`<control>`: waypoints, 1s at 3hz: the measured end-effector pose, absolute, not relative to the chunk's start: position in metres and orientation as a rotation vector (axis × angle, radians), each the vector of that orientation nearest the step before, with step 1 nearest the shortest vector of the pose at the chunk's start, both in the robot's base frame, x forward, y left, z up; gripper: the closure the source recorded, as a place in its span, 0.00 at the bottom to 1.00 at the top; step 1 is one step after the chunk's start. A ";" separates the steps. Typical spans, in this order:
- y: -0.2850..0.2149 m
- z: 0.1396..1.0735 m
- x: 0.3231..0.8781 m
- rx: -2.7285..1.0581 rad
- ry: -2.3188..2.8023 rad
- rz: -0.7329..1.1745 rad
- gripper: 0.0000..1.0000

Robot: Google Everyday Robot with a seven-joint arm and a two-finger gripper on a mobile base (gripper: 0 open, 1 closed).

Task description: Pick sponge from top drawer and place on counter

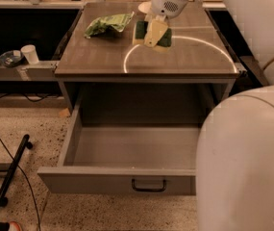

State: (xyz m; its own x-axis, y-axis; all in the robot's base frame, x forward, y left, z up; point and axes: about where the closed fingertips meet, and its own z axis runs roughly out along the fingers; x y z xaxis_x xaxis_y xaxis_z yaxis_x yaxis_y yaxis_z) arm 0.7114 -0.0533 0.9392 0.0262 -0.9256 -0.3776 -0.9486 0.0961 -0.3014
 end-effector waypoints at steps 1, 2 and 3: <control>-0.041 0.944 0.743 -1.651 1.951 0.088 1.00; -0.035 0.931 0.761 -1.507 2.075 0.128 0.82; -0.023 0.907 0.763 -1.464 2.116 0.257 0.59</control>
Offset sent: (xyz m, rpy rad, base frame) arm 0.0766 0.0200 -0.0136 0.1898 0.1026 -0.4442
